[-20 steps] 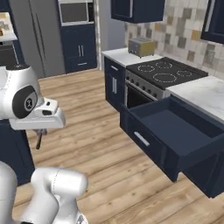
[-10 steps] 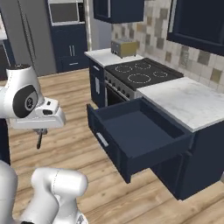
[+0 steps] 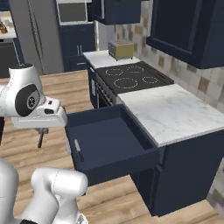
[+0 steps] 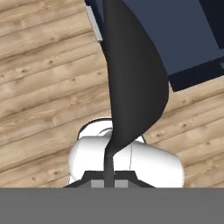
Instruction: Pick up the metallic utensils from the counter and place them in the open drawer. Make sure not to pick up any wooden utensils.
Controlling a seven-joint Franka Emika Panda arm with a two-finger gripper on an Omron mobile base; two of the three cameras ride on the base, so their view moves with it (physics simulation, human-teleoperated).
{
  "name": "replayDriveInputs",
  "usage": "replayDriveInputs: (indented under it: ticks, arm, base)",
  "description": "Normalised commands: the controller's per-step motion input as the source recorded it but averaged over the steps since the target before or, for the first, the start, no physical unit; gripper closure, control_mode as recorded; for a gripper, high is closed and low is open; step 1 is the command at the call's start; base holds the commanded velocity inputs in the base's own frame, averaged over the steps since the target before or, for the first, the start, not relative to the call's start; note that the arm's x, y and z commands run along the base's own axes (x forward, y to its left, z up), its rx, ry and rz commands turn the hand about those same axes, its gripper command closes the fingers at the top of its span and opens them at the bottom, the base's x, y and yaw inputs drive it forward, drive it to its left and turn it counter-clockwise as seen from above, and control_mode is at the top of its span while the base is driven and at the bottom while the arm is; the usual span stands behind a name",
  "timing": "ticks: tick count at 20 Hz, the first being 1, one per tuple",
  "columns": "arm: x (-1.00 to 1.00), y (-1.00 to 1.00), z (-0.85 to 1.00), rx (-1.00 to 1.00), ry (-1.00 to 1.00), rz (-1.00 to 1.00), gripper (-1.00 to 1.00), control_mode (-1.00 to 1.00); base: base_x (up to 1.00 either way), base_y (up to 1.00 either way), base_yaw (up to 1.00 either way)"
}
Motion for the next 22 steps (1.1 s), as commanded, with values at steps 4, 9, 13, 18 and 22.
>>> replayDriveInputs:
  ticks: [4,9,13,18,22]
  arm:
    - [0.0,0.0,0.0,0.0,0.0,0.0,1.0,1.0]
    - [0.0,0.0,0.0,0.0,0.0,0.0,1.0,1.0]
    - [0.0,0.0,0.0,0.0,0.0,0.0,1.0,1.0]
    - [0.0,0.0,0.0,0.0,0.0,0.0,1.0,1.0]
    - [0.0,0.0,0.0,0.0,0.0,0.0,1.0,1.0]
  base:
    - [-0.14,-1.0,0.35]
    - [0.09,-0.99,0.44]
    - [0.29,-0.74,0.48]
    - [0.51,-0.18,0.42]
    - [0.64,0.0,0.03]
